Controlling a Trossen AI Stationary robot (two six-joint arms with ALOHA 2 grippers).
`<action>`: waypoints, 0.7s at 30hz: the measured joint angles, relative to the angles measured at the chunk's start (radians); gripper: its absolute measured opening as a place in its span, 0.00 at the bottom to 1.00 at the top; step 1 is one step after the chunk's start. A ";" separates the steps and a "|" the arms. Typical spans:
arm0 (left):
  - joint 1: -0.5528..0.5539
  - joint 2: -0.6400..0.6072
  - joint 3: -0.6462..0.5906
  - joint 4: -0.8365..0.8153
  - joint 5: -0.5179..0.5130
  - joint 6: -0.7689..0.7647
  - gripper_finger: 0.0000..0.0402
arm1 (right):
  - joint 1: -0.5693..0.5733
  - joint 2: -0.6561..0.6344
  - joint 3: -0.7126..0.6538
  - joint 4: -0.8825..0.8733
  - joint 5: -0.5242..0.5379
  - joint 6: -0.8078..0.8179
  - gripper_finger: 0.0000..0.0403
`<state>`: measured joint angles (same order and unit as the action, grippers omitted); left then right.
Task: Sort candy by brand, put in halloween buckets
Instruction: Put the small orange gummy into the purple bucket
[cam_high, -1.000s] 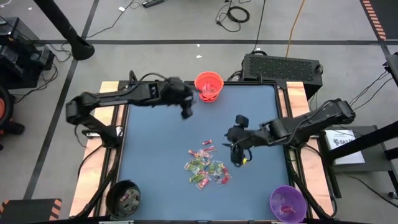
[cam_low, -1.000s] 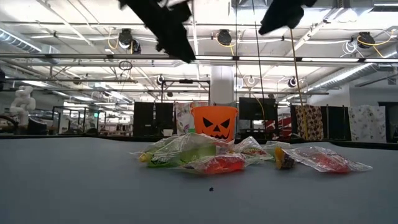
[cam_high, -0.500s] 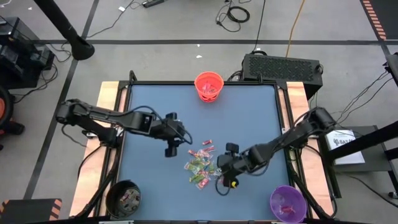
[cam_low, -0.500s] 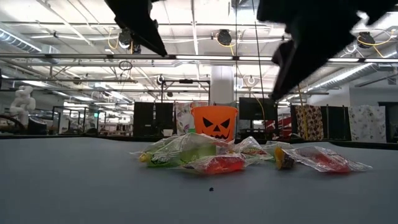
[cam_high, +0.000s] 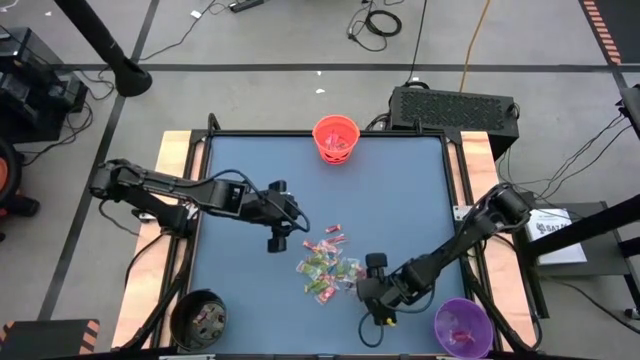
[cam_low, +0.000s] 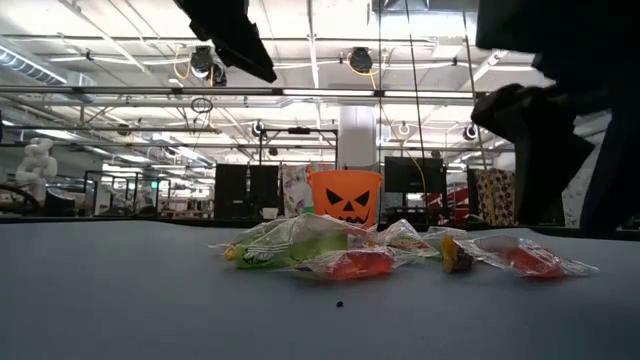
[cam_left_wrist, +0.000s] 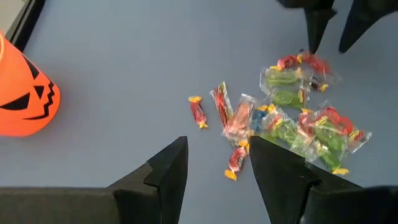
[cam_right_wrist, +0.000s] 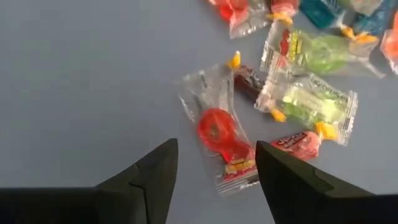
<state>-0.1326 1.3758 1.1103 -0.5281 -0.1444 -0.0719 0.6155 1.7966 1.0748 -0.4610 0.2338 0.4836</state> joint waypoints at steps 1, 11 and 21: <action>0.000 0.000 0.000 0.005 0.000 0.000 0.45 | -0.001 0.007 0.000 0.002 0.003 -0.012 0.50; 0.000 0.000 0.000 0.004 0.000 0.008 0.45 | -0.041 0.064 0.001 0.019 -0.008 -0.069 0.44; 0.000 0.000 0.000 0.003 0.000 0.008 0.45 | -0.061 0.077 0.003 0.036 -0.037 -0.085 0.32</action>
<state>-0.1326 1.3758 1.1103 -0.5248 -0.1444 -0.0639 0.5549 1.8731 1.0779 -0.4248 0.1969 0.3985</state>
